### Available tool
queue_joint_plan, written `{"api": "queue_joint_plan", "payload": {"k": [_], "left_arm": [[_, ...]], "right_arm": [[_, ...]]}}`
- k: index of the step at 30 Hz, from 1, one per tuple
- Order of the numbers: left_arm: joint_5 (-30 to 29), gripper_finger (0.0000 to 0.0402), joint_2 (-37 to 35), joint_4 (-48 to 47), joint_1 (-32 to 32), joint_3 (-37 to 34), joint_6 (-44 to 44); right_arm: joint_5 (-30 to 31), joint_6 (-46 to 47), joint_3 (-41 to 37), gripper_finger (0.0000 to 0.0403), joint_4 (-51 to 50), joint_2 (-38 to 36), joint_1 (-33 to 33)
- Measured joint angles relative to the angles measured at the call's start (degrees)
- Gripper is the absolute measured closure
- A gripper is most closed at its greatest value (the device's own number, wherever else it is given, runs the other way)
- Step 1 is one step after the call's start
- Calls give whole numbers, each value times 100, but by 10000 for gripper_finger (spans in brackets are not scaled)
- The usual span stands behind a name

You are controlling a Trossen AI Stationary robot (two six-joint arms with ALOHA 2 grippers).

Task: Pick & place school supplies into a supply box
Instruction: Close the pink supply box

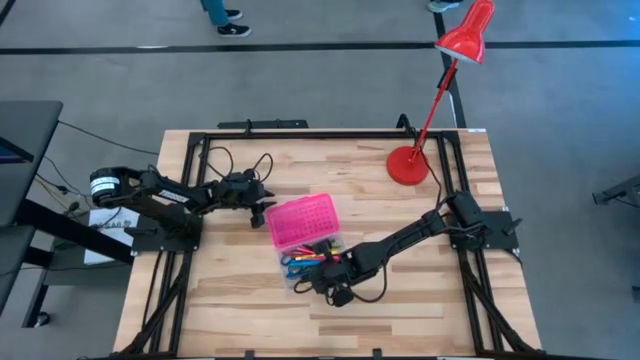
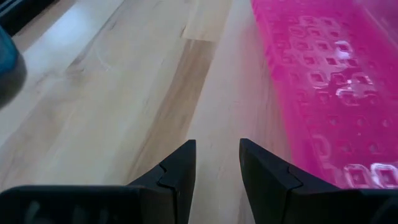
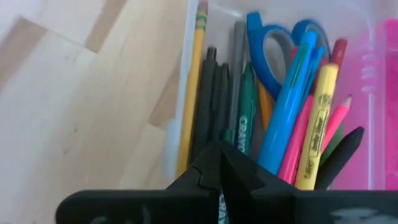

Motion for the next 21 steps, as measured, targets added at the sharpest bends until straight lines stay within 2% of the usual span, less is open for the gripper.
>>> {"api": "queue_joint_plan", "payload": {"k": [8,14,21], "left_arm": [[258,283,0,0,0,0,4],[284,283,0,-2,0,0,10],[287,283,-2,-24,0,0,13]], "right_arm": [[356,5,2,403,-71,-86,132],[846,395,-9,403,-417,-244,333],[865,827,2,403,-349,-327,729]]}}
